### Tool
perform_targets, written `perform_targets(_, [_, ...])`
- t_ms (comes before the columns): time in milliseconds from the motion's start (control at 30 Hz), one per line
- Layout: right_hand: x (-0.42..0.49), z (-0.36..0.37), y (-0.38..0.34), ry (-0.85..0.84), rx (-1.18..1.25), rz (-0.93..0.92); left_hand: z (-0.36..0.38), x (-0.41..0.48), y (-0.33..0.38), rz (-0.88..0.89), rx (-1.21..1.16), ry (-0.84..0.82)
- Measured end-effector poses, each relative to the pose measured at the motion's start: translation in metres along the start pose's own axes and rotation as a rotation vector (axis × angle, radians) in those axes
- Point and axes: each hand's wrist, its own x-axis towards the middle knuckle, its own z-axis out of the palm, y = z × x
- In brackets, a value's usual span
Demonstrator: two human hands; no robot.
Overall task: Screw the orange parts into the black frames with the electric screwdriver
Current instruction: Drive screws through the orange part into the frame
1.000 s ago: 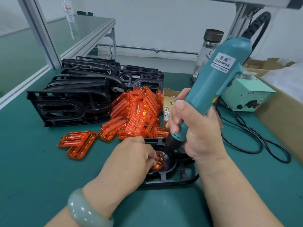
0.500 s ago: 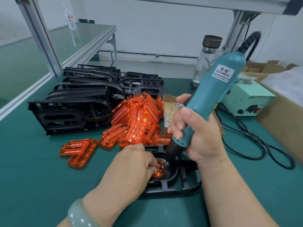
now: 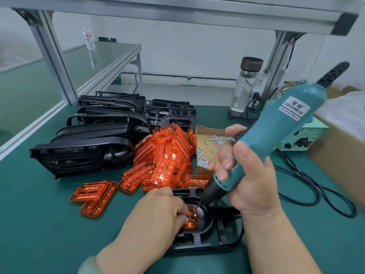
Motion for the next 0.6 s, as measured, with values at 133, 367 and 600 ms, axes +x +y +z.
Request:
perform_targets(133, [0.001, -0.007, 0.003, 0.056, 0.033, 0.021, -0.006, 0.003, -0.003, 0.034, -0.046, -0.024])
perform_targets(367, [0.002, -0.012, -0.002, 0.117, 0.107, 0.016, -0.014, 0.002, -0.005, 0.031, -0.095, -0.011])
perform_targets(600, [-0.001, -0.027, -0.013, 0.288, 0.164, -0.022, -0.028, 0.013, 0.003, 0.014, -0.081, 0.082])
